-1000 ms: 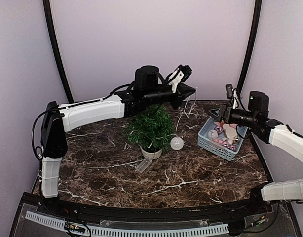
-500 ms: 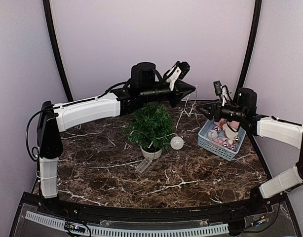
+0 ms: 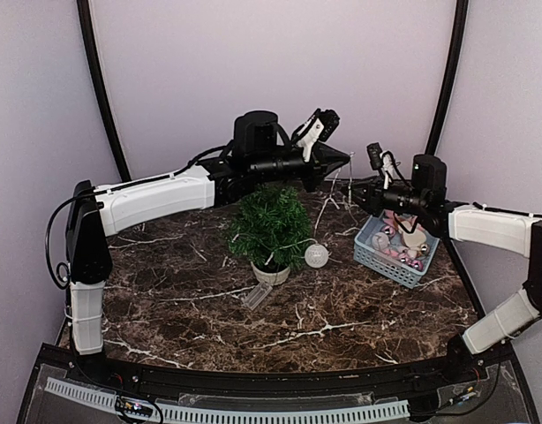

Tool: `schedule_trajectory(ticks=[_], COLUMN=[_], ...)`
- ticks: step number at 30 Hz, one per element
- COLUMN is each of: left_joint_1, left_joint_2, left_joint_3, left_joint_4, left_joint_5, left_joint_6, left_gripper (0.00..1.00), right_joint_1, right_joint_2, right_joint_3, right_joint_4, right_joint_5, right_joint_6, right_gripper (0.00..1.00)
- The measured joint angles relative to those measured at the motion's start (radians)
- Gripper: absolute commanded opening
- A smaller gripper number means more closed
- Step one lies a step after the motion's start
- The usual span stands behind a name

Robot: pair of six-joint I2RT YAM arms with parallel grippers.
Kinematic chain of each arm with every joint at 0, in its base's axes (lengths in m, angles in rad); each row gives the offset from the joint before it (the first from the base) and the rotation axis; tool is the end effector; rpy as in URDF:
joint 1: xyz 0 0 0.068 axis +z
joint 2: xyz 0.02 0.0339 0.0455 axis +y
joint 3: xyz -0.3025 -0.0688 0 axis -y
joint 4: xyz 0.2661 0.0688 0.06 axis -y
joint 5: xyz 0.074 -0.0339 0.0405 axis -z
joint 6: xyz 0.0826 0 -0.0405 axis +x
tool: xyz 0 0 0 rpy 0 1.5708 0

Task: Decorate the small christmas tree
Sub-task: Wrap the side of the string light in the gap of the branches.

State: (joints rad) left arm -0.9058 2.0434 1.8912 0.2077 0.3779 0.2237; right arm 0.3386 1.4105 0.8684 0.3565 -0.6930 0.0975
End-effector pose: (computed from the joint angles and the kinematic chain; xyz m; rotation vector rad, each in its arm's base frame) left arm 0.3341 -0.4755 0.4102 1.0916 1.1389 -0.8254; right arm 0.3275 0.1713 0.3008 -0.7218 1.6533 0.9194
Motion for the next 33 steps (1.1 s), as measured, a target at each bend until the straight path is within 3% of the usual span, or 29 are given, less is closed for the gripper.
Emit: schedule_trajectory(ticks=[10,17,26,33], left_joint_1=[0.000,0.014,0.033,0.032], left_joint_2=[0.000,0.000,0.000,0.000], left_joint_3=[-0.017,-0.022,-0.022,-0.022], left_joint_4=[0.003,0.005,0.032,0.084], left_joint_5=[-0.052,-0.137,-0.149,-0.136], left_joint_6=[0.004,0.008,-0.007,-0.011], left_gripper=[0.00,0.00,0.00,0.00], right_joint_1=[-0.006,-0.113,-0.151,-0.151], right_joint_2=[-0.056,-0.102,-0.128,-0.112], right_joint_3=[-0.024,0.044,0.261,0.383], right_joint_4=[0.021,-0.093,-0.221,-0.238], right_joint_5=[0.278,0.445,0.482,0.401], right_joint_6=[0.062,0.126,0.178,0.220], right_gripper=[0.00,0.00,0.00,0.00])
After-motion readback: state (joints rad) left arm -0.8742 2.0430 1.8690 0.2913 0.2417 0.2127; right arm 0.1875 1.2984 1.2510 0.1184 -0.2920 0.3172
